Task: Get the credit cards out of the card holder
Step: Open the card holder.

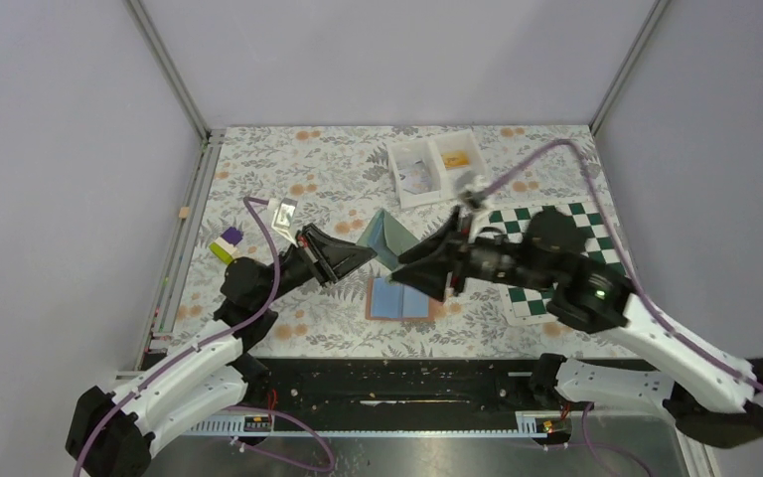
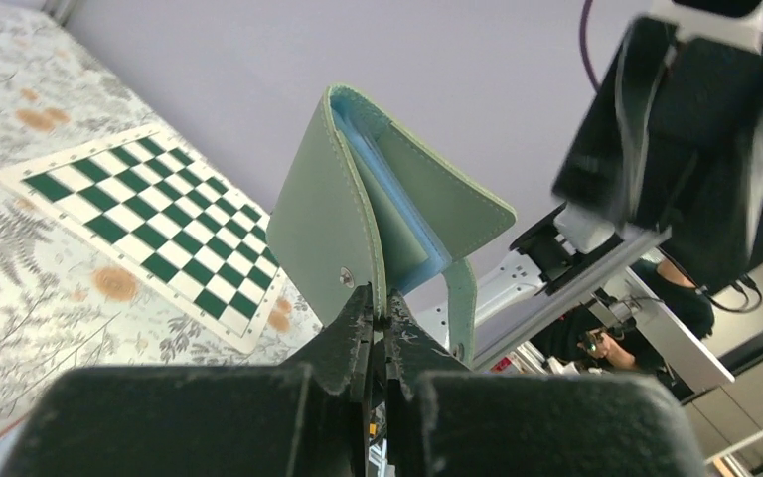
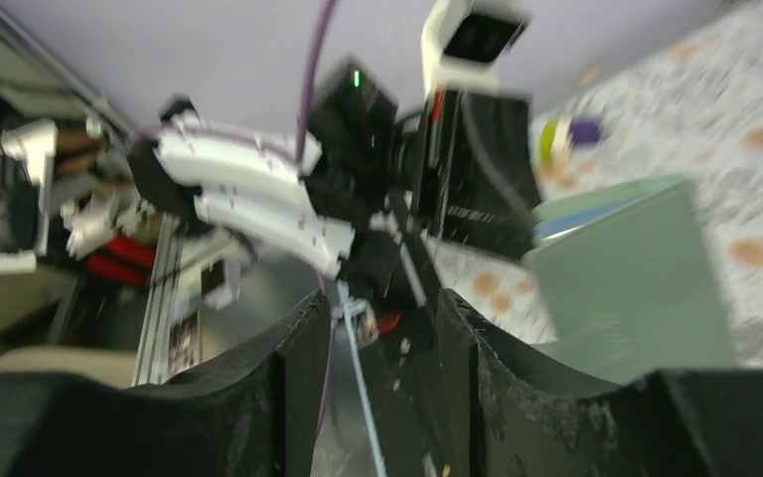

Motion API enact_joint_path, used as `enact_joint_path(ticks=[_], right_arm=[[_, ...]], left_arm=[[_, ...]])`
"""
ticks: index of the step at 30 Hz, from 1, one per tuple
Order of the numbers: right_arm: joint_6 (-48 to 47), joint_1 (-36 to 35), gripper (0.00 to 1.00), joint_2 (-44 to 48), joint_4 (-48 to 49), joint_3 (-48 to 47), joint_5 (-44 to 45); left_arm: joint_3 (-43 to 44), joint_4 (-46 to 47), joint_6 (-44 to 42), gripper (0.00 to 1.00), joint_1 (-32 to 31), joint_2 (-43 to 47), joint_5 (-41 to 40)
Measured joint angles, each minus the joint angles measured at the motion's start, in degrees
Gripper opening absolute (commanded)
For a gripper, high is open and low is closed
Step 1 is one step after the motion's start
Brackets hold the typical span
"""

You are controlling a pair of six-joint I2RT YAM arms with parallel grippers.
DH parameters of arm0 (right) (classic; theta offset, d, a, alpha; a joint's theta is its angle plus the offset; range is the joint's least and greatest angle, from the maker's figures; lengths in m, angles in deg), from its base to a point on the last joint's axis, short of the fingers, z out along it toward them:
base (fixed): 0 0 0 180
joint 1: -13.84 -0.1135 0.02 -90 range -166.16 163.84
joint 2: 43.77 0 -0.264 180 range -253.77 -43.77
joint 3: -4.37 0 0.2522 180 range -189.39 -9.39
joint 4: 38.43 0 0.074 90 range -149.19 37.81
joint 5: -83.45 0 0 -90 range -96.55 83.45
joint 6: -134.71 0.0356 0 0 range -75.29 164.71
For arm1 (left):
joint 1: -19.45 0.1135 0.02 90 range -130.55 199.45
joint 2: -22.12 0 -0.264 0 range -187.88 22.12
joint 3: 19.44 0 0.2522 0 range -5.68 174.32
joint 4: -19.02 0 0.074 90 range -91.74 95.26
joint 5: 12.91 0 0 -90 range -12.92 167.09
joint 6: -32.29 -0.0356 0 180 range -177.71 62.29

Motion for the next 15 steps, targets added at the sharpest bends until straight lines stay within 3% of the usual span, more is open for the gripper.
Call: enact_joint_path(ticks=[7,11,15], right_arm=[[-0.17,-8.26,0.53,-11.96,-2.29,1.33,4.87],[-2.03,-8.44,0.65,-10.8,-3.69,2.45,14.75],[-6.32,-8.44,0.7,-7.02,-6.69,2.51,26.4]], left_arm=[[0.79,-8.79,-0.59,0.0,0.04,2.93,-4.33],[0.55,-8.81,-0.63,0.0,0.04,4.59,-5.57],[0.48,-8.48,-0.35,0.0,0.11,4.76,-5.6]])
